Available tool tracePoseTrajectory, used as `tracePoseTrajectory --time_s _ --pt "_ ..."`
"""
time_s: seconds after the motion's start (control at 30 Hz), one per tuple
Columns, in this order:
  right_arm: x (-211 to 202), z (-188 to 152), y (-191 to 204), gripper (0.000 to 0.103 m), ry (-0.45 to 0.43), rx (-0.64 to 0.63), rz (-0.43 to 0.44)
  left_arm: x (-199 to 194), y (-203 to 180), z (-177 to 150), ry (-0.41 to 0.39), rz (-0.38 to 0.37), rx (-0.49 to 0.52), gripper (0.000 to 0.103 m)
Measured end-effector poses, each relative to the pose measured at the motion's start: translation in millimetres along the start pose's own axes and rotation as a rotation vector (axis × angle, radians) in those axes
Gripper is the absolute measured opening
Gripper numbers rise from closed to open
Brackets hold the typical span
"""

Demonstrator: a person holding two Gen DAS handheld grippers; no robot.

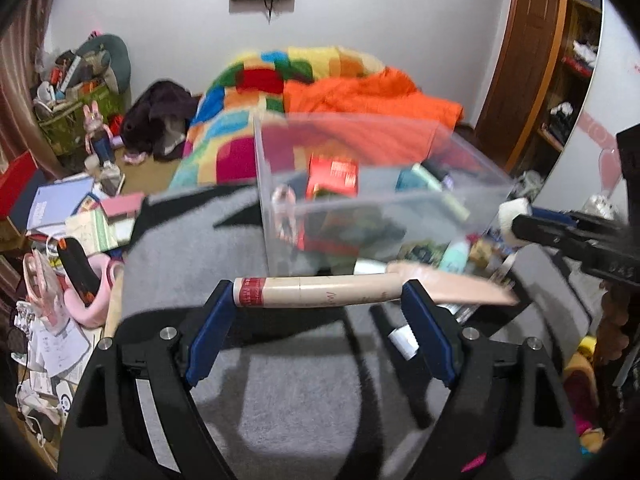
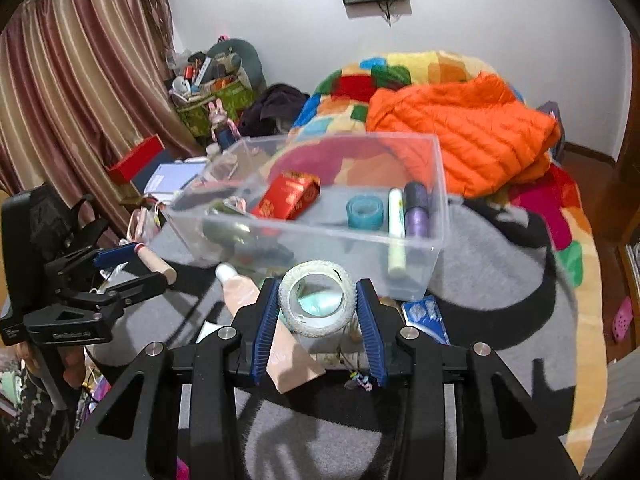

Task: Organize objects
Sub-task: 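Grasp the beige tube with the left tool while the right tool grasps the white tape roll, then lift the beige tube upright with the left tool while the right tool drops the white tape into the box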

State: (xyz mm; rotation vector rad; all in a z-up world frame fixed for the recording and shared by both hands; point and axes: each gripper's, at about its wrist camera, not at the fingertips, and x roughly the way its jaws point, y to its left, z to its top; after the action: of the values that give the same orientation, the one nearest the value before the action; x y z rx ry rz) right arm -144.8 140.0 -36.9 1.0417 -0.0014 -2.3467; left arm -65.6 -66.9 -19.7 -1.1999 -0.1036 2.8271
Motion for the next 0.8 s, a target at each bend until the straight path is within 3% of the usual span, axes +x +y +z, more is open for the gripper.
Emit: tracePoseTrajectory --time_s 0.2,0.43,0.6,0.8 --pt "-14.3 18.6 0.9 0.036 -0.064 -0.010 -0.010 -22.4 -7.3 22.9 -0.093 -0.014 0.000 0.083" --pt "-19.9 41.5 -0.3 0.036 -0.116 -0.016 -0.035 -21.8 -17.3 49.3 -0.143 -0.026 0.008 0.083" --pt "-5.9 52.7 -7.7 0.036 -0.098 0.004 -0.041 -6.9 -17.3 55.8 -0.113 -0.031 0.004 0.083" --pt "16.0 57.1 -21.0 0.036 -0.049 0.025 -0.050 10.2 -11.1 35.1 -0.018 -0.047 0.011 0.088"
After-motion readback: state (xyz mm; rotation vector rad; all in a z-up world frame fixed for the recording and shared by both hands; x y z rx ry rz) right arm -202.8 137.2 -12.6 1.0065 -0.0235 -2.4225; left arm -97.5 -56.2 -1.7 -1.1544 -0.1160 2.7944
